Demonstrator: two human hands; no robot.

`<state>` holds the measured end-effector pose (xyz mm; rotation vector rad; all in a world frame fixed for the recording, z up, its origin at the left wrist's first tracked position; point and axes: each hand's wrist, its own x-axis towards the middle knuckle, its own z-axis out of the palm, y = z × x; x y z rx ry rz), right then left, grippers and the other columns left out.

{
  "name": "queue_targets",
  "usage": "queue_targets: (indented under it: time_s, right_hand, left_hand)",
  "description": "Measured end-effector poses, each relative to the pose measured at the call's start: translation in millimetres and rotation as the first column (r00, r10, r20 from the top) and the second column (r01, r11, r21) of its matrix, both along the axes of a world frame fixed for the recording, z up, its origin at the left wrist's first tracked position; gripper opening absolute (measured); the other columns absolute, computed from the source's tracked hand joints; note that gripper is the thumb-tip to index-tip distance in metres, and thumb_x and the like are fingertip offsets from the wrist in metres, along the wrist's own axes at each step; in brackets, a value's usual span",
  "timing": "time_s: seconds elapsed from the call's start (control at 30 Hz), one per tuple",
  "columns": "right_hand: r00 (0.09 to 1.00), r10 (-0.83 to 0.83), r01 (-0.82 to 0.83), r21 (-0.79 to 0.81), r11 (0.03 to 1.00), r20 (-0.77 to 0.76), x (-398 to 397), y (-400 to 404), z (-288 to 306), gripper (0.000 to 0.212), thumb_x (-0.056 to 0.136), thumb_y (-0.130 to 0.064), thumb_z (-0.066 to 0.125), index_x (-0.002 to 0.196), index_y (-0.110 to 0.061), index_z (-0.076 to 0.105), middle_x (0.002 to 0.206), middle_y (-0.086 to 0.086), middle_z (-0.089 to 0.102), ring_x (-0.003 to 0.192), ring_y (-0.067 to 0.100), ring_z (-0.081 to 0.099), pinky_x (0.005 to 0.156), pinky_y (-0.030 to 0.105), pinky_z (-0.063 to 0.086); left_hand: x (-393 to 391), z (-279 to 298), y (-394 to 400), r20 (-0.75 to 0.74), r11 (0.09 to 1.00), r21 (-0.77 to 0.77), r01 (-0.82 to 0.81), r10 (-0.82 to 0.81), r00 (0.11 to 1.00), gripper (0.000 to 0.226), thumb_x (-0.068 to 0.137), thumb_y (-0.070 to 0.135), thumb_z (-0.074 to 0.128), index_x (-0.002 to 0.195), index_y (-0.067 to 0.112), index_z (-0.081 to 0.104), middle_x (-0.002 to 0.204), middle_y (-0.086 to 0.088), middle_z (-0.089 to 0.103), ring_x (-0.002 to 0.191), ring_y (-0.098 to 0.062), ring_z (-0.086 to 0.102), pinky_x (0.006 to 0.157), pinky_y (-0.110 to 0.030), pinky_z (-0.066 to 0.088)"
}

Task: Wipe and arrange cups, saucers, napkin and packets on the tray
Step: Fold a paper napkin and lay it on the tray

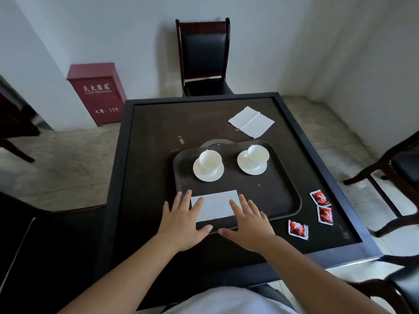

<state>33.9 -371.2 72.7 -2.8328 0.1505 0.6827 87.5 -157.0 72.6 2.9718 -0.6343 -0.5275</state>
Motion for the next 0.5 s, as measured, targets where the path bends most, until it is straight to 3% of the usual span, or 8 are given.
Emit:
queue_targets:
  time_s: [0.1,0.23,0.4,0.5]
  right_hand:
    - [0.998,-0.032,0.030,0.039,0.999,0.046,0.9,-14.2,13.1,0.095,0.077,-0.082,0.046,0.152,-0.038,0.008,0.165,-0.003,0.005,0.149,0.026,0.010,0.115,0.052,0.022]
    - [0.990,-0.062,0.053,0.077,0.996,0.125,13.9,-50.1,33.3,0.079,0.083,-0.071,0.051,0.148,-0.033,0.029,0.156,-0.007,0.033,0.140,0.021,0.035,0.105,0.045,0.038]
    - [0.984,-0.058,0.044,0.089,0.995,0.171,45.4,-111.5,51.0,0.069,0.085,-0.067,0.052,0.143,-0.029,0.041,0.147,-0.008,0.046,0.126,0.017,0.050,0.092,0.037,0.048]
    - [0.973,-0.020,-0.006,0.111,0.994,0.228,67.8,-149.7,56.3,0.060,0.086,-0.064,0.053,0.133,-0.026,0.050,0.135,-0.006,0.056,0.114,0.018,0.057,0.084,0.036,0.051]
  left_hand:
    - [9.1,7.3,-16.7,0.016,0.999,-0.039,0.020,-0.020,1.000,0.085,0.078,0.079,0.029,0.151,0.036,0.015,0.164,-0.003,0.001,0.150,-0.029,-0.004,0.115,-0.061,0.007]
    - [20.5,20.0,-53.7,0.052,0.996,-0.080,0.037,-0.032,0.998,0.077,0.082,0.074,0.034,0.148,0.035,0.026,0.164,-0.002,0.010,0.149,-0.027,0.006,0.115,-0.057,0.013]
    - [40.9,37.1,-111.2,0.097,0.989,-0.149,0.026,-0.011,0.995,0.068,0.085,0.068,0.040,0.143,0.031,0.040,0.157,0.002,0.029,0.139,-0.022,0.033,0.104,-0.044,0.037]
    - [57.8,45.9,-148.9,0.114,0.982,-0.188,-0.012,0.034,0.993,0.065,0.086,0.066,0.042,0.140,0.030,0.045,0.152,0.005,0.037,0.134,-0.020,0.039,0.098,-0.042,0.043]
